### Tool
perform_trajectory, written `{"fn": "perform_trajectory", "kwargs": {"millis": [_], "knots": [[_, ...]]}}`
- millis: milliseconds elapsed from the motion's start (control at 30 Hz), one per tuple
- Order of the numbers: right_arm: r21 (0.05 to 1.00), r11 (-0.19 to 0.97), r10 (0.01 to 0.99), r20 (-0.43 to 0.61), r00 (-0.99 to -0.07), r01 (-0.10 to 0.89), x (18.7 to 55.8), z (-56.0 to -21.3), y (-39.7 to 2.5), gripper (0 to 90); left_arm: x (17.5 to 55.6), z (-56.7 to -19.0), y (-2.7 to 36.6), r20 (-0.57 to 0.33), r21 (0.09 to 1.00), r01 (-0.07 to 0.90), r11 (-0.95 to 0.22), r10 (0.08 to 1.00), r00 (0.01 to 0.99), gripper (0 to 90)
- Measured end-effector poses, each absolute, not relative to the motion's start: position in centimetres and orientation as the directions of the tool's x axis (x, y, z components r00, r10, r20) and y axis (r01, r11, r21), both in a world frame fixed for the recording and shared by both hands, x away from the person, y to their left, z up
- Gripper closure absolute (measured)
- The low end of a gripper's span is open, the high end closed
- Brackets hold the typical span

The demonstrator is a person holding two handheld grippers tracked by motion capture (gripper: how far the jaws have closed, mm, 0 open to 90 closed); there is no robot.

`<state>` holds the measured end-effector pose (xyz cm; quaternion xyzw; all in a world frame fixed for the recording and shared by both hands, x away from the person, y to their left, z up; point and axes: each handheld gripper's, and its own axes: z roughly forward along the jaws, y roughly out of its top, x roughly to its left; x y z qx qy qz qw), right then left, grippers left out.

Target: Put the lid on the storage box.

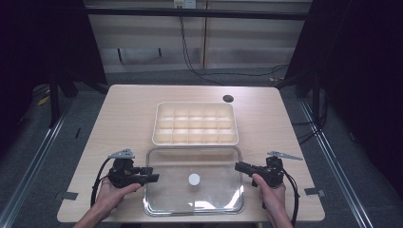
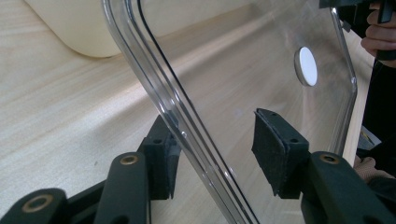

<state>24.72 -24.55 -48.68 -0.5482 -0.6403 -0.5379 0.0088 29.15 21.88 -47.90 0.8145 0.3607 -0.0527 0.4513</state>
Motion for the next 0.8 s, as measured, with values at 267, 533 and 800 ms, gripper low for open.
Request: {"fn": "perform_trajectory", "kwargs": {"millis": [267,533,800], "knots": [[0.701,-0.156,0.712,0.568,-0.413,0.696,24.7,-48.4,-24.3,71.0,29.0,-47.6,22.0,-0.398,0.710,0.623,-0.329,0.543,0.740,53.7],[0.713,-0.156,0.716,0.558,-0.419,0.683,24.7,-48.0,-24.2,71.1,29.0,-47.2,22.1,-0.391,0.728,0.613,-0.308,0.547,0.740,55.6],[0.732,-0.152,0.723,0.540,-0.430,0.664,24.6,-47.4,-24.0,71.2,28.8,-46.8,22.3,-0.369,0.750,0.591,-0.297,0.553,0.747,56.5]]}}
